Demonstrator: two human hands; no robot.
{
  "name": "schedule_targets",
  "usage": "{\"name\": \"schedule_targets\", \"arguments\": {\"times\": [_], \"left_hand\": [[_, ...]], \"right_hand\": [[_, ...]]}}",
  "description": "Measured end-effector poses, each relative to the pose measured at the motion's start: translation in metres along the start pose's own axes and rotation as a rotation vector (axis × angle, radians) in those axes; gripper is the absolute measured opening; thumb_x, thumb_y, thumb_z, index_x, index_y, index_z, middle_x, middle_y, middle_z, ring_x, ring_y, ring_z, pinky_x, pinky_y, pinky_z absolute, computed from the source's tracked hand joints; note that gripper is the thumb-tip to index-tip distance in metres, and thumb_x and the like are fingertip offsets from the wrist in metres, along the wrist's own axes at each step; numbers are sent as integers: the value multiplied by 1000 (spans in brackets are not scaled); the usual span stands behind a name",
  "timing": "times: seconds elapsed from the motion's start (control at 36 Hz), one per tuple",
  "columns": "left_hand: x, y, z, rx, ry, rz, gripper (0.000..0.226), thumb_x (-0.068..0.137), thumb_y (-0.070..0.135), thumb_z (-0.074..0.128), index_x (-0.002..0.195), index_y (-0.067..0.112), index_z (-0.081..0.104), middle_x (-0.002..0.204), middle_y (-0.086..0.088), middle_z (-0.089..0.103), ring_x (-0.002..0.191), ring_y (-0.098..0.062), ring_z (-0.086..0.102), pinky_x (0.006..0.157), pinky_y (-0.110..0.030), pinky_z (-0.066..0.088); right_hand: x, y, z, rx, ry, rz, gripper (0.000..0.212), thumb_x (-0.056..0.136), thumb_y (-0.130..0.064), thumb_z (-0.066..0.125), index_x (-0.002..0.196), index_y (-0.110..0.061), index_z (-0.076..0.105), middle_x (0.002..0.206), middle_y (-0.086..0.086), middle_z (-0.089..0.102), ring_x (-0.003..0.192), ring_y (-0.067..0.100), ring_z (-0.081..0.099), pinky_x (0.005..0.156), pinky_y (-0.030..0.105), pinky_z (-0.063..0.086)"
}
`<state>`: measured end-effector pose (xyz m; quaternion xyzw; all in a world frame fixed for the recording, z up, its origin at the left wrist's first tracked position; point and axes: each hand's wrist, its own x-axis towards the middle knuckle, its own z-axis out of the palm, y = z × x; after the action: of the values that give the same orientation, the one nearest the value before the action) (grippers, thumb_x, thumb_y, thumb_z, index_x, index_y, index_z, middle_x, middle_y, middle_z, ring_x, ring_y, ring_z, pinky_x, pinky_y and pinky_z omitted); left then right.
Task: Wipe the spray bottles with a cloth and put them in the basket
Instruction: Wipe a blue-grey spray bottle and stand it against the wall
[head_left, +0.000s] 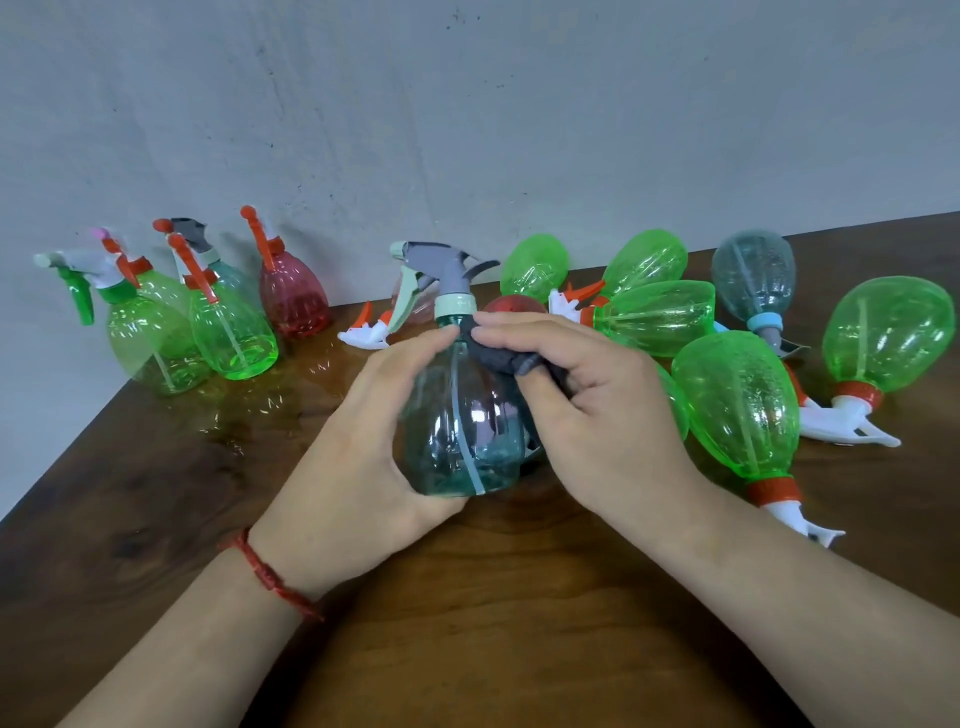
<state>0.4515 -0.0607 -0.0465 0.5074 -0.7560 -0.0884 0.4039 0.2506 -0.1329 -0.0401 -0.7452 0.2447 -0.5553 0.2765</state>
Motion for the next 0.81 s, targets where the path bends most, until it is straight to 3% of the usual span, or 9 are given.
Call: {"name": "schedule_targets", "arguments": {"times": [0.14,0.22,0.36,0.47,0.56,0.67,0.81], "left_hand": [[-1,3,7,-143,117,-120,112,69,23,101,161,30,38,158,7,50,141,-20,57,113,-48,52],[2,6,6,-219,225,-219,111,65,16,103,156,36,43,147,13,61,130,-13,66,107,-43,57],[6,-3,0,-381,297,-346,111,54,32,103,150,41,50,142,1,67,124,-22,71,106,-52,56],[8,-1,0,-524,300,-393,106,55,18,103,149,31,54,133,-5,72,117,-25,75,101,-52,59],[8,-2,1,-493,297,-389,105,60,12,104,150,29,53,133,-4,72,119,-23,74,104,-52,58],[5,-2,-1,-309,265,-284,110,61,32,102,155,37,45,149,3,60,130,-20,67,108,-50,55],[1,1,5,-121,111,-136,112,68,33,100,162,32,38,160,5,48,143,-24,56,115,-52,50]], "right_hand": [[-1,0,0,-83,-23,-74,45,89,19,59,115,-11,81,128,-5,74,124,0,65,107,16,47],[-3,-3,0,-93,-98,-120,47,88,19,58,114,-12,82,130,-5,73,121,2,67,100,16,52],[-6,-6,0,-122,-160,-176,50,87,14,54,116,-16,82,133,-7,72,120,3,67,90,22,60],[-7,-9,0,-117,-155,-203,50,87,15,57,117,-16,81,132,-6,73,123,5,66,90,24,62],[-6,-8,0,-138,-147,-218,50,86,15,56,115,-15,82,130,-6,73,123,6,66,97,25,59],[-7,-7,1,-122,-115,-157,52,88,15,55,120,-17,80,134,-8,72,121,0,66,90,12,56],[-1,-1,1,-137,-18,-87,50,88,16,57,120,-15,80,131,-7,73,125,-4,63,109,14,45]]}}
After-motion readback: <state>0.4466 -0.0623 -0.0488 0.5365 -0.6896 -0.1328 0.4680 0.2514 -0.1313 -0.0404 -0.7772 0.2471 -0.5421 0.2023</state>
